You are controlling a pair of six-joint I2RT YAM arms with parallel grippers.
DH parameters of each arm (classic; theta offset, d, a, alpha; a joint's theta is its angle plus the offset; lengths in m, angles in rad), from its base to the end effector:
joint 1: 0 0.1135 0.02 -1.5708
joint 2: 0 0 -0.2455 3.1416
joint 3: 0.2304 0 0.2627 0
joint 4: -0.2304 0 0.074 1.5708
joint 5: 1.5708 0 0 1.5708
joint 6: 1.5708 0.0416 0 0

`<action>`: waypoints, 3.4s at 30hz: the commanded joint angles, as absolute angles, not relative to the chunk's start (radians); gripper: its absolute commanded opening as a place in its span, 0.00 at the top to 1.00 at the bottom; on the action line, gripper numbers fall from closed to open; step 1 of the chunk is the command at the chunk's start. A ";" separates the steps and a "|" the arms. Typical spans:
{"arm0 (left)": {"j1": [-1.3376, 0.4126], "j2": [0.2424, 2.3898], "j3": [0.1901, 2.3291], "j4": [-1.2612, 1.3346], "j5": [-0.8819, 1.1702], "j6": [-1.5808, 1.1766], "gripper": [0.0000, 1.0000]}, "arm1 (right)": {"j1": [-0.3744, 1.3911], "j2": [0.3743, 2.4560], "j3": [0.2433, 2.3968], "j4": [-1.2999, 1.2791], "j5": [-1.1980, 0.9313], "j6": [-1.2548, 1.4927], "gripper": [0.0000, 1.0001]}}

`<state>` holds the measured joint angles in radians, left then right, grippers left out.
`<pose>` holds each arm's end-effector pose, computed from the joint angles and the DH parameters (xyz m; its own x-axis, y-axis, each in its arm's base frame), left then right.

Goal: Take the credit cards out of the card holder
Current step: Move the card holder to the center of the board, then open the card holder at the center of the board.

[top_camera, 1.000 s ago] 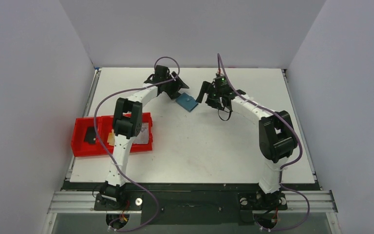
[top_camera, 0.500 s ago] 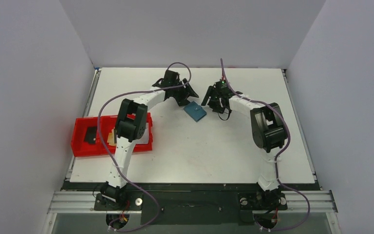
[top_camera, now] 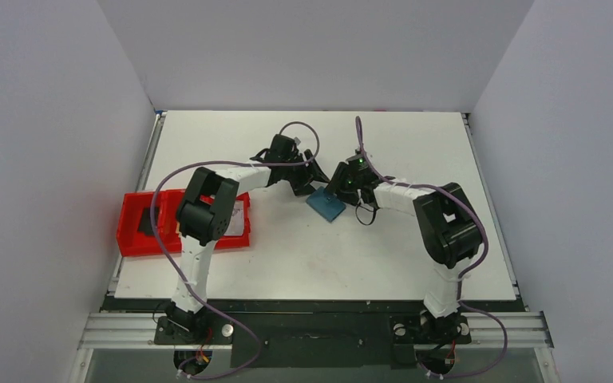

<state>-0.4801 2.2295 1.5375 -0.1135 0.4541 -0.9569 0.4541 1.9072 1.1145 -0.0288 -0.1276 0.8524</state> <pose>0.4196 -0.2391 0.1103 -0.9281 -0.3449 -0.1405 -0.1285 0.6506 -0.7485 0.3588 0.1810 0.1208 -0.8193 0.4311 -0.3782 0.1577 0.8034 0.5741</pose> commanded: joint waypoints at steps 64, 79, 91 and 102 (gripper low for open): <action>-0.562 1.086 0.667 -0.439 -0.077 -0.810 0.28 | 1.012 1.790 1.222 -0.561 0.415 0.580 0.64; -0.569 1.107 0.663 -0.416 -0.060 -0.821 0.28 | 1.009 1.867 1.209 -0.540 0.374 0.596 0.78; -0.642 1.182 0.679 -0.359 -0.056 -0.847 0.29 | 0.965 1.800 1.120 -0.448 0.179 0.692 1.00; -0.669 1.314 0.718 -0.224 -0.013 -0.897 0.42 | 0.910 1.648 1.047 -0.365 0.030 0.786 1.00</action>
